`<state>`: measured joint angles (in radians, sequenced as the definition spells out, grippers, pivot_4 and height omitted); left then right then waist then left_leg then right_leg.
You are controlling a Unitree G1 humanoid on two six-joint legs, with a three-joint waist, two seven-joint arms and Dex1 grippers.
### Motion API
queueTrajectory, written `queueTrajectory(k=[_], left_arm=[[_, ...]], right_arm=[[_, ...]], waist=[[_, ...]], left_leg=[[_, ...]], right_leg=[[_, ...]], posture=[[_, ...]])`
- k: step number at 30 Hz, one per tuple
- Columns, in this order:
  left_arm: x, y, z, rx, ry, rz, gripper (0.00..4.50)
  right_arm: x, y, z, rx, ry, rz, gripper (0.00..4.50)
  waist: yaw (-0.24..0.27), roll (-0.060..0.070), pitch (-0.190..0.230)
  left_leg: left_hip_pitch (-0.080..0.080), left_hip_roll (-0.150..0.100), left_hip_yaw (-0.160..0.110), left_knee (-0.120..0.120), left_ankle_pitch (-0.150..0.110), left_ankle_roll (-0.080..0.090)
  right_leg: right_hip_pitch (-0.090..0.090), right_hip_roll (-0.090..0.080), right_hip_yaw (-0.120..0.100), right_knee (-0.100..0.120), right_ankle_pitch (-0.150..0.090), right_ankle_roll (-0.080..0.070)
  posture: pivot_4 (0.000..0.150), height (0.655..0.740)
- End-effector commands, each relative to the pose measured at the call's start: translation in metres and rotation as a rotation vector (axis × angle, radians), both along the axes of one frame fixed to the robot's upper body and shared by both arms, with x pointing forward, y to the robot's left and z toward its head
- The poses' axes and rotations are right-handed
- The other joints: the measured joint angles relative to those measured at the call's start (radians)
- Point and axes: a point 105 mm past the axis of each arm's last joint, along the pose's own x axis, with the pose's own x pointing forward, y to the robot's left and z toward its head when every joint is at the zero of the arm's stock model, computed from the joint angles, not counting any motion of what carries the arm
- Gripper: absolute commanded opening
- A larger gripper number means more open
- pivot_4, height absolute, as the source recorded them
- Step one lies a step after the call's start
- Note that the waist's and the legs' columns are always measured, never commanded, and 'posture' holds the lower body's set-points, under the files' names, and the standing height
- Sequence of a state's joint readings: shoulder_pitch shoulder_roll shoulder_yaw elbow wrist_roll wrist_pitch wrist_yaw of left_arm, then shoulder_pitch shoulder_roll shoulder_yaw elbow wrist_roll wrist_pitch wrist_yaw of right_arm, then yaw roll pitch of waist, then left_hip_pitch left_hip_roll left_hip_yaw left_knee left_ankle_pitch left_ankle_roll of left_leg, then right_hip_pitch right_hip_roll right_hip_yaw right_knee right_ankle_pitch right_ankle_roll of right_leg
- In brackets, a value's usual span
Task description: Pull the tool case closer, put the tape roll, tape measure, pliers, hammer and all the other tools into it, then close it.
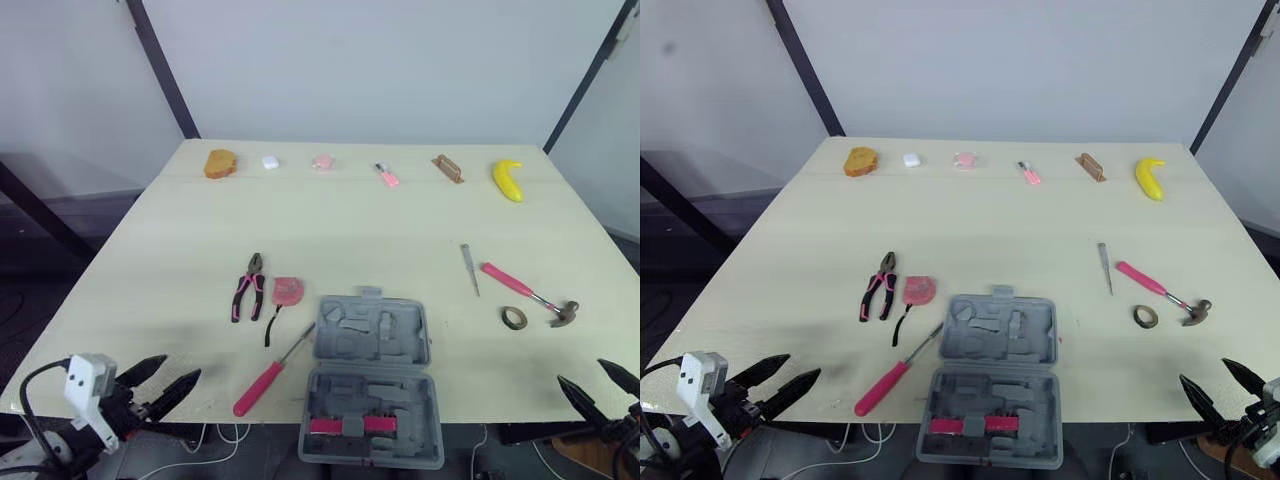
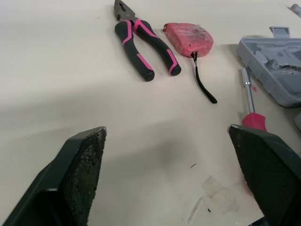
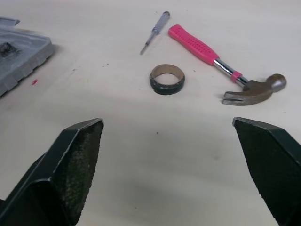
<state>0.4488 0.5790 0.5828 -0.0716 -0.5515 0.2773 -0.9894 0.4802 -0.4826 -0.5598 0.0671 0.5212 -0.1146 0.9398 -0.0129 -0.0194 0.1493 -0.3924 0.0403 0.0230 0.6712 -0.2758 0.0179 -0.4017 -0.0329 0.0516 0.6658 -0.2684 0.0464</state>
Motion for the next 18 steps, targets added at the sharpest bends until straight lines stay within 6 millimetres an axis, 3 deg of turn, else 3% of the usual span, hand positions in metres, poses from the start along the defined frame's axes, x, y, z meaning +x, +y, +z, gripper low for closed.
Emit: queueTrajectory(k=[1,10,18], left_arm=[[-0.001,0.002,0.009,0.020,-0.036,0.003,4.50],[0.010,-0.003,0.023,0.035,-0.078,-0.083,4.50],[0.032,-0.013,0.050,0.076,-0.161,-0.279,4.50]], right_arm=[[-0.006,-0.008,0.007,-0.008,-0.028,-0.033,4.44],[-0.002,0.000,0.022,-0.040,0.003,0.048,4.44],[0.035,0.015,0.056,-0.139,0.001,0.196,4.44]], waist=[[0.000,0.000,0.000],[0.000,0.001,-0.001],[0.000,0.000,-0.001]], left_leg=[[0.000,0.000,0.000,0.000,0.000,0.000],[0.000,0.000,0.000,0.000,0.000,0.000],[0.000,-0.002,0.000,0.000,0.000,0.000]], right_leg=[[0.000,0.000,0.000,0.000,0.000,0.000],[0.000,0.000,0.000,-0.001,0.000,0.000],[0.000,0.001,0.000,-0.001,0.000,0.000]], posture=[[0.150,0.7400],[0.150,0.7400],[0.150,0.7400]])
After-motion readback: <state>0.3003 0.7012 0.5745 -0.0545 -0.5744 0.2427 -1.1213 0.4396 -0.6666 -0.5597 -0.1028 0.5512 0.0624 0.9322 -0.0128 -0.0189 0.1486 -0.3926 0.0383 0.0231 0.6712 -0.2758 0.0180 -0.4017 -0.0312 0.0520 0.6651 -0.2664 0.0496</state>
